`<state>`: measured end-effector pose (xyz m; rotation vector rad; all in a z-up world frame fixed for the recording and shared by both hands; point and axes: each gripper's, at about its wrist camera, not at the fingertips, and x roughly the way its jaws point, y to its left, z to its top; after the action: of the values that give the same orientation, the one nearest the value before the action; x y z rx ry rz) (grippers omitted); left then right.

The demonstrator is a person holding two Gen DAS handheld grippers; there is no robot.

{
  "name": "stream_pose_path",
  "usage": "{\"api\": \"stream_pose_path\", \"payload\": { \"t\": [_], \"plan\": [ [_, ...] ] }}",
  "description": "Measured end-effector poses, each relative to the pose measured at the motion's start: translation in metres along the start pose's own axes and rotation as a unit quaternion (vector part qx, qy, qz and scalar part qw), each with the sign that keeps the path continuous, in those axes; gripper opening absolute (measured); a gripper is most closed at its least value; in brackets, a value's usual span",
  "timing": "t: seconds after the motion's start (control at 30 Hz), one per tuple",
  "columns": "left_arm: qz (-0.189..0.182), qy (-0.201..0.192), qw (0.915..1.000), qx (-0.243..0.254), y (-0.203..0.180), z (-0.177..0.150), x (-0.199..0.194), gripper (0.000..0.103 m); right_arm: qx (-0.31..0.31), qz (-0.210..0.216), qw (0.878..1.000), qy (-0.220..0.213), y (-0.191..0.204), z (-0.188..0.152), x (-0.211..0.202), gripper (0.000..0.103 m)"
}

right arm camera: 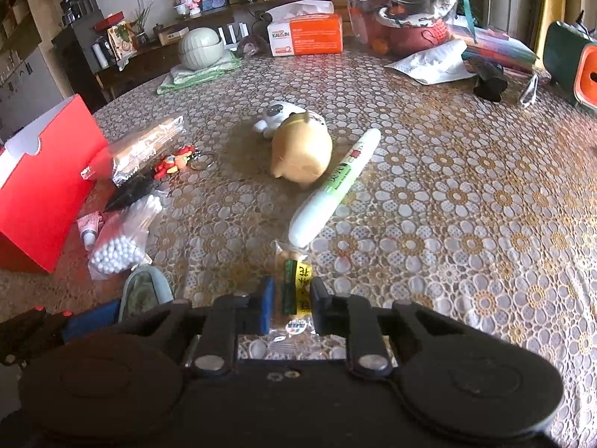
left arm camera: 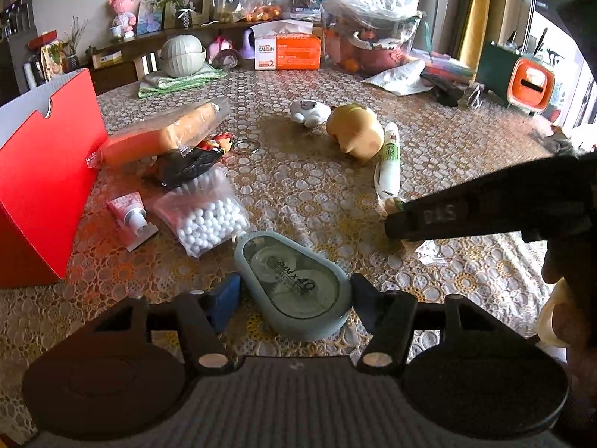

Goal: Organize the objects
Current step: 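Reach the left tool to the grey-green tape dispenser while the right tool grasps the yellow-green packet, then close the left tool on the tape dispenser and lift it, then carry the tape dispenser and packet with both tools over the red box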

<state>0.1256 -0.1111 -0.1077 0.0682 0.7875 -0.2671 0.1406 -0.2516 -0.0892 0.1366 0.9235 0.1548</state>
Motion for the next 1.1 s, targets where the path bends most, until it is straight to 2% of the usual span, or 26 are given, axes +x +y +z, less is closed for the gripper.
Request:
{"api": "stream_pose_path", "payload": {
  "t": [0.07, 0.37, 0.47, 0.73, 1.1],
  "plan": [
    [-0.006, -0.003, 1.0, -0.006, 0.003, 0.0, -0.003, 0.06, 0.001, 0.007, 1.0, -0.002, -0.002, -0.002, -0.006, 0.019],
    [-0.043, -0.022, 0.9982, -0.035, 0.01, 0.007, -0.027, 0.058, -0.003, 0.039, 0.999, -0.011, -0.004, -0.004, -0.035, 0.019],
    [-0.051, -0.034, 0.9975, -0.034, 0.01, 0.009, -0.037, 0.055, -0.007, 0.038, 0.999, -0.015, -0.005, -0.004, -0.042, 0.019],
    [-0.054, -0.043, 0.9971, -0.03, 0.011, 0.013, -0.044, 0.054, -0.004, 0.044, 0.999, -0.022, -0.006, -0.002, -0.054, 0.019],
    [-0.067, -0.098, 0.9917, -0.048, 0.028, 0.032, -0.087, 0.054, -0.04, 0.076, 0.995, -0.048, 0.019, 0.018, -0.09, 0.019]
  ]
}}
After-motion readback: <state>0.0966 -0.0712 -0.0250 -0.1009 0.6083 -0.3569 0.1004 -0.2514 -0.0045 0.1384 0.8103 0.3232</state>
